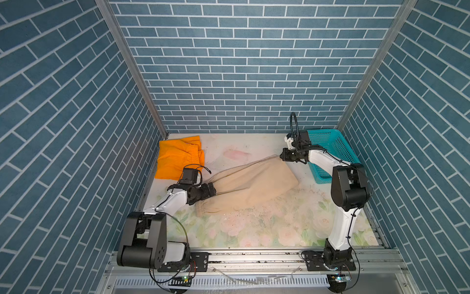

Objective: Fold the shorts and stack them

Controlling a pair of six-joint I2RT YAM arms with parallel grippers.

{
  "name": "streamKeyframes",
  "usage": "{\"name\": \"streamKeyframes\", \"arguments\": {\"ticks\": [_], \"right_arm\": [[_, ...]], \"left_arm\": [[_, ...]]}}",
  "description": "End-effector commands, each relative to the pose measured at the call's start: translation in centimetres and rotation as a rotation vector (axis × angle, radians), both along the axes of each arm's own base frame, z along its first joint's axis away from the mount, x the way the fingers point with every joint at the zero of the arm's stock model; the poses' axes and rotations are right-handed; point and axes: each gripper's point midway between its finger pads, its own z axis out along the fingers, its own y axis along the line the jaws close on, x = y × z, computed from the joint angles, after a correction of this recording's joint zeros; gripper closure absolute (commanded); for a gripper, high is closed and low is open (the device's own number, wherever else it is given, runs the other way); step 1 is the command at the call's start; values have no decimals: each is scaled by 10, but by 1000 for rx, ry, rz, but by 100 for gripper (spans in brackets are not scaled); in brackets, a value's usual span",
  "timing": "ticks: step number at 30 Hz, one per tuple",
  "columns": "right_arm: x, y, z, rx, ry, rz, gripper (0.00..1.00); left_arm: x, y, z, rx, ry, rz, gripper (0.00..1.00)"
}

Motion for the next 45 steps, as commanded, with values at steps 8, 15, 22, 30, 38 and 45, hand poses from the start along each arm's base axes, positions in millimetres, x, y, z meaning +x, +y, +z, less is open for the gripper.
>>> {"name": "streamKeyframes", "arguments": {"ticks": [8,15,22,30,38,45], "right_arm": [[-25,-28,36,-92,-51,-26,39],[-91,-38,73,6,-20,-89,36],[-160,-43,32,108,94,-227,35],[-207,-26,-13,161,152,-267,34],[-196,-33,-26,255,40,-367,25],[-182,-34,-42,301,35,-438,25]], "left_arm": [[5,9,44,63,-53,-6,0],[7,-3,98,-9,-151,-23,0],[7,-32,89,-152,-170,-105,0],[0,-38,54,-12,-74,-146,0],[-12,-25,39,46,-9,-112,0],[-16,-21,34,67,23,-104,0]]}}
